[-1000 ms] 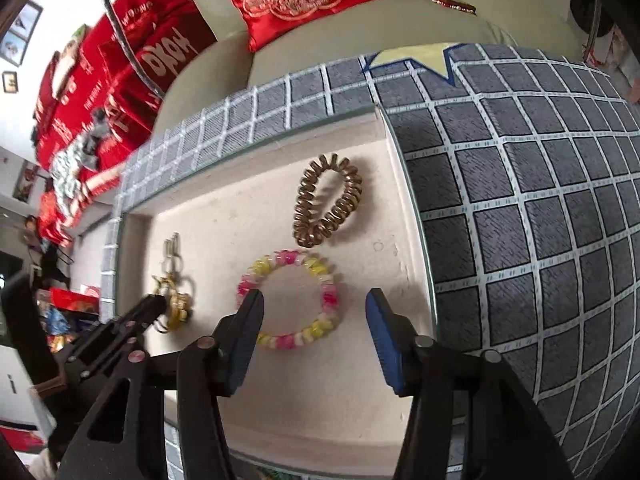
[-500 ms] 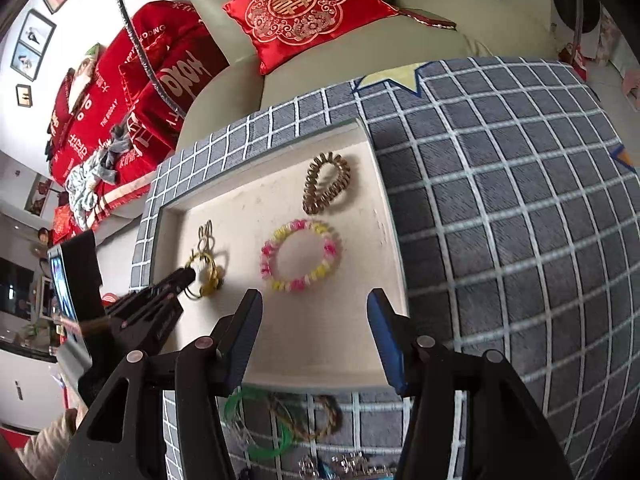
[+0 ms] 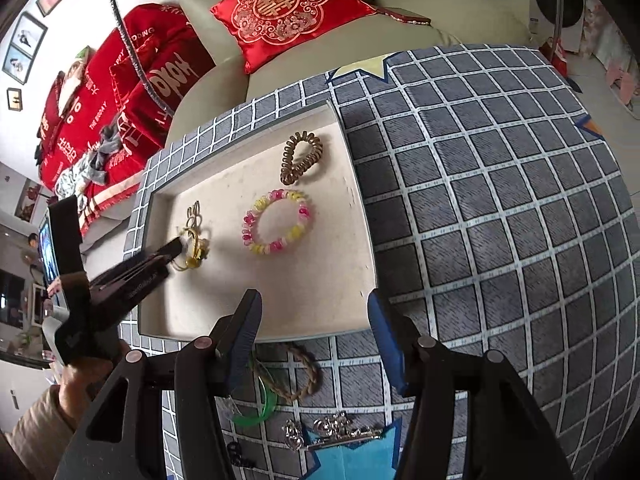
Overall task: Organize jewelry
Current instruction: 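Move both tools back toward the remaining jewelry beside the tray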
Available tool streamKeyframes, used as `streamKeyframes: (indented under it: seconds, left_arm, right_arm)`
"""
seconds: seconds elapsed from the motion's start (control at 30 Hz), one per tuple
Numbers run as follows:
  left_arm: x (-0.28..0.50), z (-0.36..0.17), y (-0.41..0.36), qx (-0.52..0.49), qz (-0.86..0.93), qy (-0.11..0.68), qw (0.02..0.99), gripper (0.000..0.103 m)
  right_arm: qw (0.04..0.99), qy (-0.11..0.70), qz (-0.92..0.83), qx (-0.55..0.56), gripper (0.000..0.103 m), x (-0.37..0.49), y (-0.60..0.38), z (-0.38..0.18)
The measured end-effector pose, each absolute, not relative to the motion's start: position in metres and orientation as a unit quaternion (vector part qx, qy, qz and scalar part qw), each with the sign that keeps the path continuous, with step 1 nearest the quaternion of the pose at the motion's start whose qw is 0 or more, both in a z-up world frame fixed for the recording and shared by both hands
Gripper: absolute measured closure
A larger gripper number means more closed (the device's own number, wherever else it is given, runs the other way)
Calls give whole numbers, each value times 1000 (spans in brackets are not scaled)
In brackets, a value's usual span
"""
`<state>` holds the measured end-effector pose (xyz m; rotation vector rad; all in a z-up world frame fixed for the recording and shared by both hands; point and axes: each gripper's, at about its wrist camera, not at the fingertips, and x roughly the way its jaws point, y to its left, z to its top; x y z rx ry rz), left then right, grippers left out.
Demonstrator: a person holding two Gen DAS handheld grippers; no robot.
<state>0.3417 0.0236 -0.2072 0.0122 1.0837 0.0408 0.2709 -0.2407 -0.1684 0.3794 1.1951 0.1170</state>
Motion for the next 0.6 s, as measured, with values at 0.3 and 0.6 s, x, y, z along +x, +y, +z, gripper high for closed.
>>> streamKeyframes:
  seconds: [0.3, 0.6]
  left_arm:
    - [319, -185, 25, 18, 6, 492, 871, 0]
    - [276, -174, 35, -6, -14, 499, 866, 0]
  right_arm:
    - [819, 540, 57, 186, 20, 254, -240, -156]
    - [838, 513, 74, 173, 0, 230, -237, -140]
